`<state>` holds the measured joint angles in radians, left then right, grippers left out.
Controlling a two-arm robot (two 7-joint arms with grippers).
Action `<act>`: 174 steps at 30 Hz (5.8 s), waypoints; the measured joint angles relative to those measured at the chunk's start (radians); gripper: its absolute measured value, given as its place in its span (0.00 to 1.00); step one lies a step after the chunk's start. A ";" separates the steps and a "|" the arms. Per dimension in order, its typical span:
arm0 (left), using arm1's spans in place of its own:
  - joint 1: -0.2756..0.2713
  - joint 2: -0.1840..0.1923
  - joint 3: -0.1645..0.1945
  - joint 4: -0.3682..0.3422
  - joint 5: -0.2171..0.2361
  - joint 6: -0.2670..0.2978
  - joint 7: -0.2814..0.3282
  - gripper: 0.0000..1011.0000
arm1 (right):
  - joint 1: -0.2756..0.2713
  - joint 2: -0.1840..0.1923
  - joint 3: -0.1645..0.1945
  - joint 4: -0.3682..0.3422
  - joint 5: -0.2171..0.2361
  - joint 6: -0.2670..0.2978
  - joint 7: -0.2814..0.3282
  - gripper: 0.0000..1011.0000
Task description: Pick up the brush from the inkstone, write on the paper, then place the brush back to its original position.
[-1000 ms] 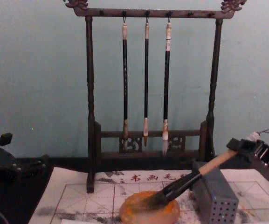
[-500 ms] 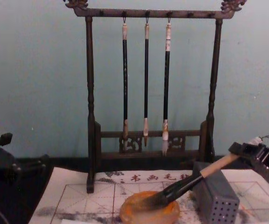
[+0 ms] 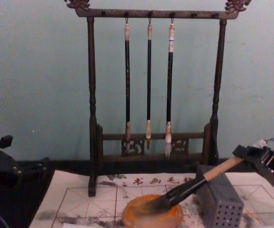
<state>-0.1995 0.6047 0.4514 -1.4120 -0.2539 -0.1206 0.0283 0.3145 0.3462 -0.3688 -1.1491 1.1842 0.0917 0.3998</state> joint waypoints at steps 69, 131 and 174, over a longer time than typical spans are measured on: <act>0.000 0.000 0.000 0.000 0.000 0.000 0.000 0.99 | -0.029 0.044 -0.002 -0.042 -0.035 -0.003 -0.010 0.99; 0.000 0.000 0.000 0.000 0.000 0.000 0.000 0.99 | -0.022 0.085 -0.053 -0.003 -0.578 -0.257 -0.228 0.99; 0.000 0.000 0.000 0.000 0.000 0.000 0.000 0.99 | -0.022 0.087 -0.055 -0.005 -0.578 -0.257 -0.226 0.99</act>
<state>-0.1995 0.6047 0.4514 -1.4120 -0.2539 -0.1205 0.0283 0.2929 0.4328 -0.4234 -1.1538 0.6063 -0.1652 0.1734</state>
